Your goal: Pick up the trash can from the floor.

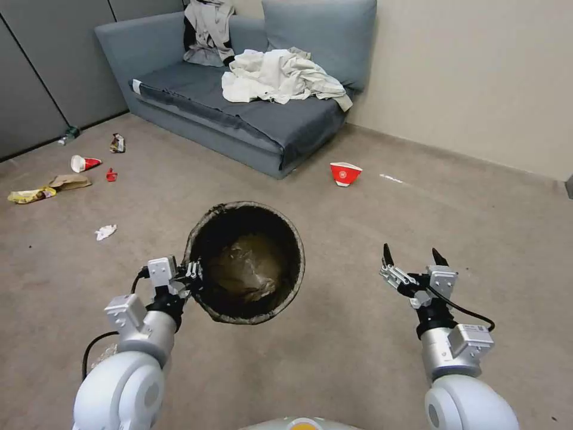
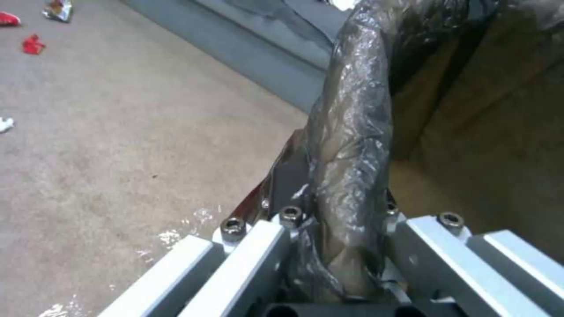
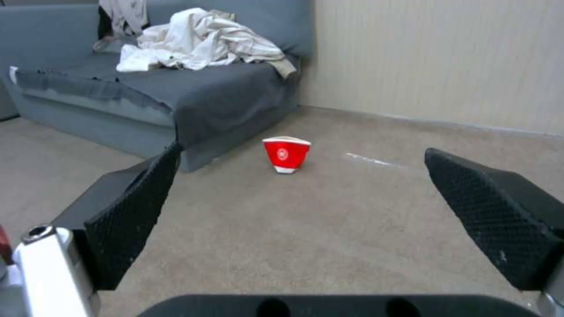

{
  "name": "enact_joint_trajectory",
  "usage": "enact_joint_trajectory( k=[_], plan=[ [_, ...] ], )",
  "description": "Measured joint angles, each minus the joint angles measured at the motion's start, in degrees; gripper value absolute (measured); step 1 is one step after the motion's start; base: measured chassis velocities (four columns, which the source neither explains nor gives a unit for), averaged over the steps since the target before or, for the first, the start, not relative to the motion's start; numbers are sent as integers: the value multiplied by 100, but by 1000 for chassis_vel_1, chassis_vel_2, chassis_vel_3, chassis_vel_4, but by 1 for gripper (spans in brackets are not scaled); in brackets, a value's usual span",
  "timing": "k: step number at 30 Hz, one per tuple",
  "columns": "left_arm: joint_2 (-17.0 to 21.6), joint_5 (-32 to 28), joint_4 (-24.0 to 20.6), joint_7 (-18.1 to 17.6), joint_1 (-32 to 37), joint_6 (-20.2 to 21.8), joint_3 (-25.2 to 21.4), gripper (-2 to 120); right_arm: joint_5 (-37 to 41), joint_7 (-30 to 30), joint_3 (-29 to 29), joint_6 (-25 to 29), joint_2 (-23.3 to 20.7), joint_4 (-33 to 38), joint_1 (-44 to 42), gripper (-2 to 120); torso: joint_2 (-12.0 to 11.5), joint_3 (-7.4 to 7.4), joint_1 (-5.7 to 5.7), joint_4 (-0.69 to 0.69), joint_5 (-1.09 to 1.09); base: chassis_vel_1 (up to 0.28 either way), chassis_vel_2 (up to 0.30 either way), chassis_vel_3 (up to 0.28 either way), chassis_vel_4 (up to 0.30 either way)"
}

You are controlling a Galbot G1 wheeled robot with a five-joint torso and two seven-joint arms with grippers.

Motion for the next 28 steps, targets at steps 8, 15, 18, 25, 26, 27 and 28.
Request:
enact_joint_trajectory(
  k=[8, 15, 18, 25, 26, 27, 28],
  plan=[
    [18, -12, -163, 70, 133, 0, -1, 3, 5, 14, 16, 6, 3, 73, -49, 100, 0, 0, 0, 0, 0, 0, 0, 0, 0],
    [16, -1, -179, 73, 293, -77, -2, 3, 11, 19, 59, 35, 9, 159, -133, 100, 0, 0, 0, 0, -1, 0, 0, 0, 0],
    [18, 0, -189, 77, 340, -125, -8, 3, 11, 19, 59, 38, 14, 179, -145, 100, 0, 0, 0, 0, -1, 0, 0, 0, 0],
    [22, -2, -195, 94, 382, -169, -9, 3, 10, 23, 45, 39, 25, 230, -167, 100, 0, 0, 0, 0, -1, 0, 0, 0, 0],
    [23, -2, -195, 97, 388, -176, -6, 3, 8, 23, 44, 39, 26, 236, -171, 100, 0, 0, 0, 0, -1, 0, 0, 0, 0],
    [23, -2, -195, 97, 388, -176, -6, 3, 8, 23, 44, 39, 26, 236, -171, 100, 0, 0, 0, 0, -1, 0, 0, 0, 0],
    [25, -2, -195, 99, 390, -178, -2, 3, 7, 24, 44, 39, 26, 240, -173, 100, 0, 0, 0, 0, -1, 0, 0, 0, 0]
  ],
)
